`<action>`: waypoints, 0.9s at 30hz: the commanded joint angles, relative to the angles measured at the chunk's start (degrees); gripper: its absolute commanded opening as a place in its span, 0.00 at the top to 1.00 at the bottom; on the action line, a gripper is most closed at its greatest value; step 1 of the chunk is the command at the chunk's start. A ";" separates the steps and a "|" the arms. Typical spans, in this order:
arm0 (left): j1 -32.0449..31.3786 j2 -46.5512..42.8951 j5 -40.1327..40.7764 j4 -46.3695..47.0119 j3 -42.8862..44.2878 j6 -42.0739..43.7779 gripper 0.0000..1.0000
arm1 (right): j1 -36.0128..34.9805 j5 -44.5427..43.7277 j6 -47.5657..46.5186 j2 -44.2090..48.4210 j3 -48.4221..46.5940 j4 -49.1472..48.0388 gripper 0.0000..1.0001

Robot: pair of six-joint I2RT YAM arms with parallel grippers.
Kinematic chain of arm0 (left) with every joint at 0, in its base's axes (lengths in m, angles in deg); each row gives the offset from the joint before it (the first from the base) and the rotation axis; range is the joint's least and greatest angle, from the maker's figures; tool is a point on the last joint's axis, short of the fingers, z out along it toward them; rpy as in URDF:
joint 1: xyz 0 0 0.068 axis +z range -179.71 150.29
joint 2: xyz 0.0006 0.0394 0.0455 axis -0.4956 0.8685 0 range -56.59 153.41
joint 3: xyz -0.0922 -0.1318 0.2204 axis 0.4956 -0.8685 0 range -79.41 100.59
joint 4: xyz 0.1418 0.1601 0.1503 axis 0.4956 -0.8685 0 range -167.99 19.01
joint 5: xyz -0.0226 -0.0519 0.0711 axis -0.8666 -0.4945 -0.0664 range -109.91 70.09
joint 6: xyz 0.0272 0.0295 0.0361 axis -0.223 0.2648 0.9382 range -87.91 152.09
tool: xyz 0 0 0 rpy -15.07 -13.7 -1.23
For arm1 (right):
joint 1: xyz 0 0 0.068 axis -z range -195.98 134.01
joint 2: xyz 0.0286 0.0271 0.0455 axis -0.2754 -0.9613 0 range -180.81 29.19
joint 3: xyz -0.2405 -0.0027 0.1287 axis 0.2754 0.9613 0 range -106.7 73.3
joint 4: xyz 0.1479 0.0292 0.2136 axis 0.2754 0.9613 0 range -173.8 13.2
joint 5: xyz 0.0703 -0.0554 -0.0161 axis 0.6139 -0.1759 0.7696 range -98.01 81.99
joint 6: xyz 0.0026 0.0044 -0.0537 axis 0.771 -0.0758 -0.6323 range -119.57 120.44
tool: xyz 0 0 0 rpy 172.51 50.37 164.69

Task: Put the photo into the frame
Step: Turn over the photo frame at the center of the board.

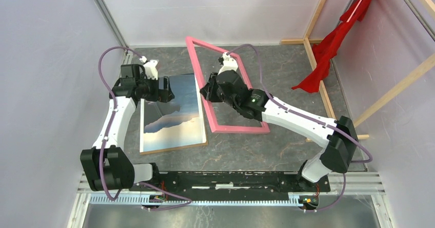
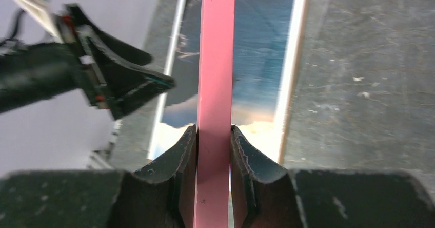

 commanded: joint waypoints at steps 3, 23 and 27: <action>-1.04 -2.88 -4.36 0.19 5.12 -0.03 0.00 | 1.66 7.80 8.91 4.39 -4.99 -3.68 1.00; -15.14 2.89 9.90 13.85 13.56 -11.06 0.00 | 9.38 32.00 29.61 6.45 5.07 -25.63 1.00; -16.12 3.67 10.39 16.06 15.03 -12.98 0.00 | 10.31 34.51 30.56 5.41 5.15 -25.25 0.90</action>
